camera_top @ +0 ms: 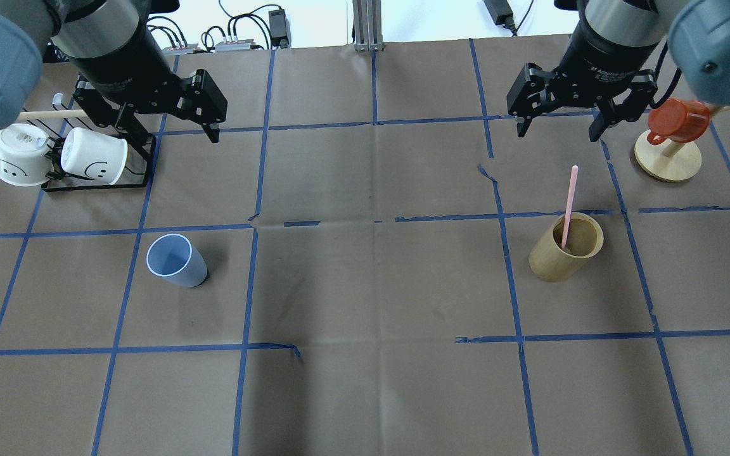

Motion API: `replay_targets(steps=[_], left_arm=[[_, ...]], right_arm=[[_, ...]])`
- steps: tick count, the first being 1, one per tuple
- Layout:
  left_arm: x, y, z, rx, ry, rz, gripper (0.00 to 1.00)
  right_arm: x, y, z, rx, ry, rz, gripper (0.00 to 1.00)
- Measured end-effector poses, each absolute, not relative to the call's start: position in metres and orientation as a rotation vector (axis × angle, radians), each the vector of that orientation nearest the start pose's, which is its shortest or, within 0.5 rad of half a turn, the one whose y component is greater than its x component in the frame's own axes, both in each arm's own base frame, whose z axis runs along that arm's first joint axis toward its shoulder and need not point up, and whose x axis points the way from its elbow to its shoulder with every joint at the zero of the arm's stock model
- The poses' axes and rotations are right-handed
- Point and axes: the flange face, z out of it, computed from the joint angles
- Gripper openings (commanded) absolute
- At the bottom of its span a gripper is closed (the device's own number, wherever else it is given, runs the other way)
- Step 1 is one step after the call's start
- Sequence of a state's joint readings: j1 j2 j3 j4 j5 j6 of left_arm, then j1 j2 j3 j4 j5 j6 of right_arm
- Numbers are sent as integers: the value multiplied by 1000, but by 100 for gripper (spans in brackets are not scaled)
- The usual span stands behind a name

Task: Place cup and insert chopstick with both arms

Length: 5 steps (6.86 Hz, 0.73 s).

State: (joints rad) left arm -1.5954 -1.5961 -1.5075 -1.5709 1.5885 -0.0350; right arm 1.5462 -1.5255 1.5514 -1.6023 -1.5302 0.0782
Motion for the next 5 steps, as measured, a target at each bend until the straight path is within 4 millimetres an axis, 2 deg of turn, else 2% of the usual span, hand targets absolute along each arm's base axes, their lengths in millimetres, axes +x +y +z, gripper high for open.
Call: replay_targets(steps=[3,5], left_arm=[[-143,-490,502,-40,3122,-58,100],[-143,-491,503,-41,3123,-63,100]], right_arm=[[125,-514,478,159,3095,-5,100],[125,-514,477,159,3091,5,100]])
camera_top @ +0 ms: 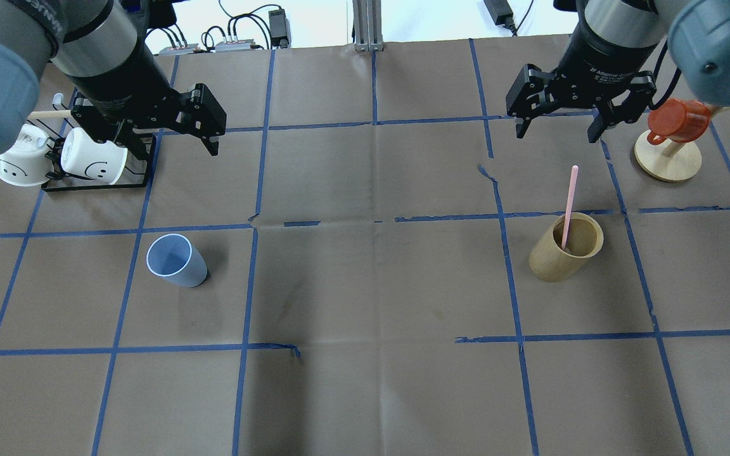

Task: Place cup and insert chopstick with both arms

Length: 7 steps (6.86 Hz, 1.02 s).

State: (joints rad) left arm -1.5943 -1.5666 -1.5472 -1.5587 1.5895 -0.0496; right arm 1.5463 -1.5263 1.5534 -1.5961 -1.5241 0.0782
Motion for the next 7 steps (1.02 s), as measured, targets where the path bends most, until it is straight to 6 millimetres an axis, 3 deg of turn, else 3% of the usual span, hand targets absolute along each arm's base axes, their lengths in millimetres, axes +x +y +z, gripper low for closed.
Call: replay_targets(steps=[7], left_arm=[[-136,-495,505,-31,3122,-62,100]], right_arm=[[126,-513,474,152,3087,20,100]])
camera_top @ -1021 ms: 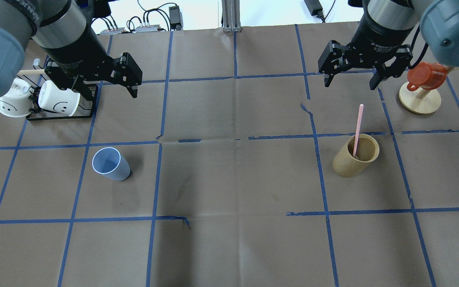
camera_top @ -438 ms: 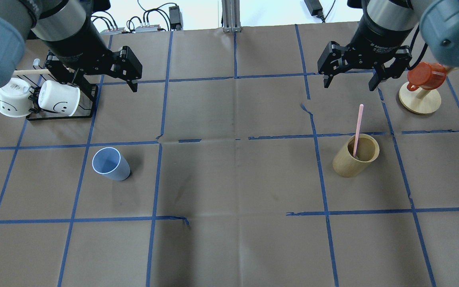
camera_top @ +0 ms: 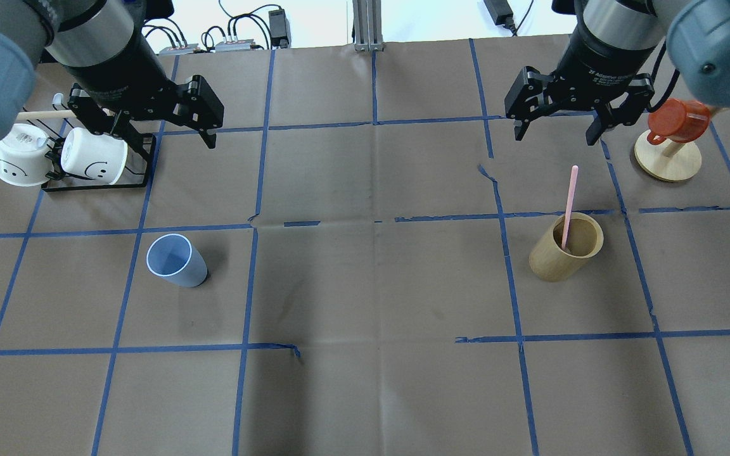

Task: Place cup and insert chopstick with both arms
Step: 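Grasp the light blue cup with the left gripper while the right approaches the bamboo cup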

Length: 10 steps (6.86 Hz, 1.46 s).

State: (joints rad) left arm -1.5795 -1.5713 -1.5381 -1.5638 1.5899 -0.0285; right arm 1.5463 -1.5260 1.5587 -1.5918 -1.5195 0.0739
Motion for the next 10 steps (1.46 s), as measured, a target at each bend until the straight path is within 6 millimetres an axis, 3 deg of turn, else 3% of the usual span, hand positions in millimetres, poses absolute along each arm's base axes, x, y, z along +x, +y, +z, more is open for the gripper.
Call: replay_targets(steps=[1,3,4,7,10], left_arm=[[-120,-498,497,-41,3127,-41,100],[-70,-507,472,-68,3134,44,100],[-51,-507,453,-100,3135,100,88],[-3,-503,374,-152,3142,240,93],[7,-492,315,-133,3141,198,93]], right_arm=[[126,-511,473,147,3087,23,100],[126,-508,475,118,3093,25,100],[126,-508,474,82,3100,28,100],[119,-513,466,-1,3161,69,100],[112,-528,447,-235,3186,167,100]])
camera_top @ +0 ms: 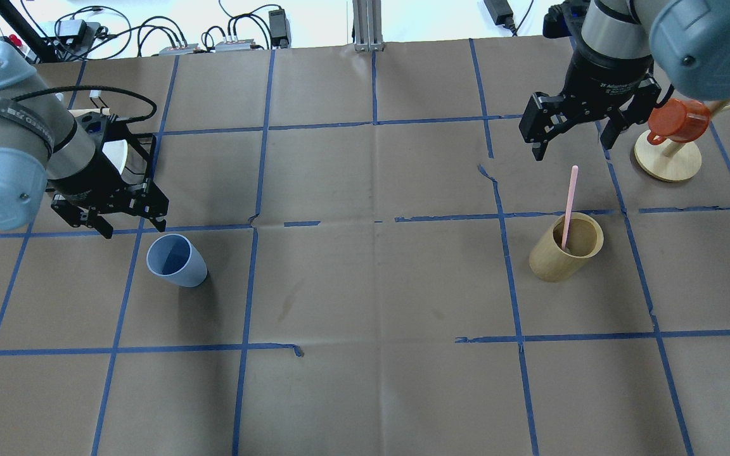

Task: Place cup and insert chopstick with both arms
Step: 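Grasp the light blue cup with the left gripper while the right approaches the bamboo cup, then carry the blue cup to center with left gripper while right grasps pink chopstick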

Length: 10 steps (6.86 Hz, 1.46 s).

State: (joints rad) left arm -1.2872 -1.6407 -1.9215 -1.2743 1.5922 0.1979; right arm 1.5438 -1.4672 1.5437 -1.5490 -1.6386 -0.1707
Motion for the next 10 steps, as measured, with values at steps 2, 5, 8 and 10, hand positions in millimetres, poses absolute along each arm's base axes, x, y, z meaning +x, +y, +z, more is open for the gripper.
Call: replay_targets(steps=[2,5,8,10], left_arm=[[6,-486,286,-54,3144,175,92],[7,-482,256,35,3148,225,47],[6,-482,243,32,3151,271,0],[6,-485,248,36,3152,243,0]], right_arm=[[110,-541,434,-475,3164,208,100],[104,-551,409,-561,3123,278,100],[79,-560,390,-579,3073,338,100],[72,-569,373,-609,3049,372,100]])
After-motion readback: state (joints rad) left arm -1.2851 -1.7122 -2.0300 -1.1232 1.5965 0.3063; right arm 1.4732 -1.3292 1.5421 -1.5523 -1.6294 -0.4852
